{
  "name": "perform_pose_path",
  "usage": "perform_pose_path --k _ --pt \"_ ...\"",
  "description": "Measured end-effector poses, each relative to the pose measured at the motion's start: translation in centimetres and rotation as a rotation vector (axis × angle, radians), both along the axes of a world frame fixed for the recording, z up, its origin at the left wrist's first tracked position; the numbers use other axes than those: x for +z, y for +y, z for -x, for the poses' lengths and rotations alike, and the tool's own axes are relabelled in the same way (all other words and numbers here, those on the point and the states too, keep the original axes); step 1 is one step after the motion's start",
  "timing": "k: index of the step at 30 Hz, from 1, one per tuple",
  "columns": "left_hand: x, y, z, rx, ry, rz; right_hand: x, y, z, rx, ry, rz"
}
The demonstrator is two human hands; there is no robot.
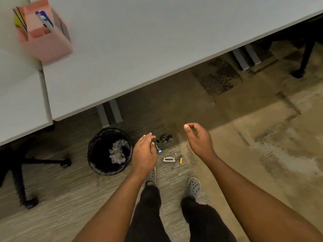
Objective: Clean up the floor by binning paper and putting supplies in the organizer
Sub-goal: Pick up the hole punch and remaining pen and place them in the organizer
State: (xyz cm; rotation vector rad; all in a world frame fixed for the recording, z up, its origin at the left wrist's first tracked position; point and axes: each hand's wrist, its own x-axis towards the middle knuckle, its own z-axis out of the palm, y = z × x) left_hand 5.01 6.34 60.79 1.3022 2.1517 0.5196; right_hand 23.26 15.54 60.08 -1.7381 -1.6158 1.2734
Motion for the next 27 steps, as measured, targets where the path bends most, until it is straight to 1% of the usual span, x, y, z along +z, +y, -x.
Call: perform_pose_path --k 5,12,15,19,23,27 --pt "-9.9 -0.6 2.2 -0.041 -0.020 0.117 -11.1 -0.5 0.3 -0.166 -0.023 0.126" --pt "-25.0 -0.4 2.7 -0.094 -0.038 0.245 -27.7 -2.5 -0.2 -0.197 -0.079 0.249" --pt "-32.0 -1.0 2.4 -0.087 -0.079 0.297 -35.2 -4.0 -0.8 -0.243 -0.094 0.381" --pt "-42.1 -2.1 1.8 -0.073 -0.163 0.443 -45.5 -6.6 -2.4 -0.217 -0.261 0.570" --pt "-51.0 -3.8 0.7 -0.195 -0.097 0.518 -54.3 -9.4 -3.0 -0.194 -0.380 0.690" --pt "-57.3 -5.7 -2.3 -0.411 -0.044 0.511 -60.5 -10.6 -2.6 -0.122 -0.506 0.662"
